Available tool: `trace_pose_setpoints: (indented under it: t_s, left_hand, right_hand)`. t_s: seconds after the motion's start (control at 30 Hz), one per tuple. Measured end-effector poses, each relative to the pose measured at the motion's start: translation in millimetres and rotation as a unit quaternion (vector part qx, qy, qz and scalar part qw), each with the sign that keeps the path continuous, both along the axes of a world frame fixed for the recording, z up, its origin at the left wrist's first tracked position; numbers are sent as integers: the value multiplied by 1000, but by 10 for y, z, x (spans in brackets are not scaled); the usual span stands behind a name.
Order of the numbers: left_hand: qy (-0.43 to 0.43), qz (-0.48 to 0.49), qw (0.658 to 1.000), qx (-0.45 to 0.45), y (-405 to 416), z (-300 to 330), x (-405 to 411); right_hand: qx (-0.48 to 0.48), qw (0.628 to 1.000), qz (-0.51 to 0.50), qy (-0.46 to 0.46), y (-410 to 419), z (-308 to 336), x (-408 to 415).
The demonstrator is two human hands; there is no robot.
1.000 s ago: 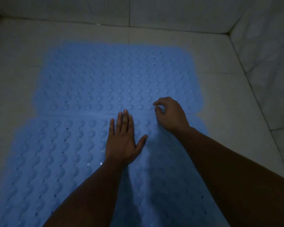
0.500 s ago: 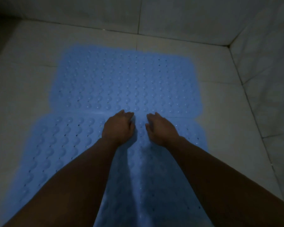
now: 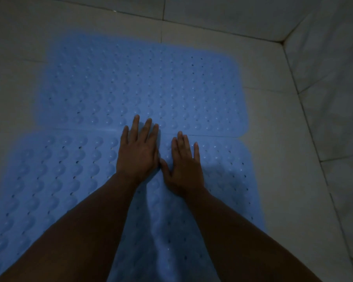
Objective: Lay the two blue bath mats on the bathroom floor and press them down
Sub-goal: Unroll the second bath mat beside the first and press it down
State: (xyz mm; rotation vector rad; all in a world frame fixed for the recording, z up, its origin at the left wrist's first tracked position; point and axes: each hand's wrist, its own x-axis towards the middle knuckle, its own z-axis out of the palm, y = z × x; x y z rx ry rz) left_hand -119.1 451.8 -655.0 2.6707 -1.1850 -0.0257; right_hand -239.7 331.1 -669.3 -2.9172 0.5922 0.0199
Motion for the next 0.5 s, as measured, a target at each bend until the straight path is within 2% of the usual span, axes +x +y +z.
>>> trace_pose_setpoints:
  t_s: [0.2, 0.5]
  left_hand:
    - [18, 55, 998, 2, -56, -32, -101]
    - [-14, 44, 999, 1, -13, -72, -108]
  right_hand:
    - [-1, 1000, 4, -21, -21, -67, -36]
    - [16, 1000, 3, -12, 12, -95, -50]
